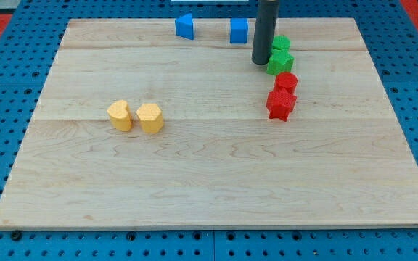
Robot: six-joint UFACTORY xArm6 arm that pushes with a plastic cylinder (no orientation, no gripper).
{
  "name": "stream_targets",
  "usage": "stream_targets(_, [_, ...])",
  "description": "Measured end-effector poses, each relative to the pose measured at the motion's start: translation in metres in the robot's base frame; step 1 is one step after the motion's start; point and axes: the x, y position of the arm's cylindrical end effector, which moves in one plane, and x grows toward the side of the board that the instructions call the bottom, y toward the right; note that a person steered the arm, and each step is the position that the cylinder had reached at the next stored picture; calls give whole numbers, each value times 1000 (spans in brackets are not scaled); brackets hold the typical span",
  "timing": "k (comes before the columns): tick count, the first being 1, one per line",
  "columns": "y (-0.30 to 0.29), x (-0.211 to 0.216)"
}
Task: Place the blue cube below the triangle
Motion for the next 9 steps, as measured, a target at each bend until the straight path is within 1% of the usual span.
stream_targets(2, [8, 13])
stream_targets(4, [-45, 11])
stream_targets(5, [-22, -25])
stream_targets(7, [6, -94])
stream_targets(8, [10, -115])
stream_targets(9, [-47, -108])
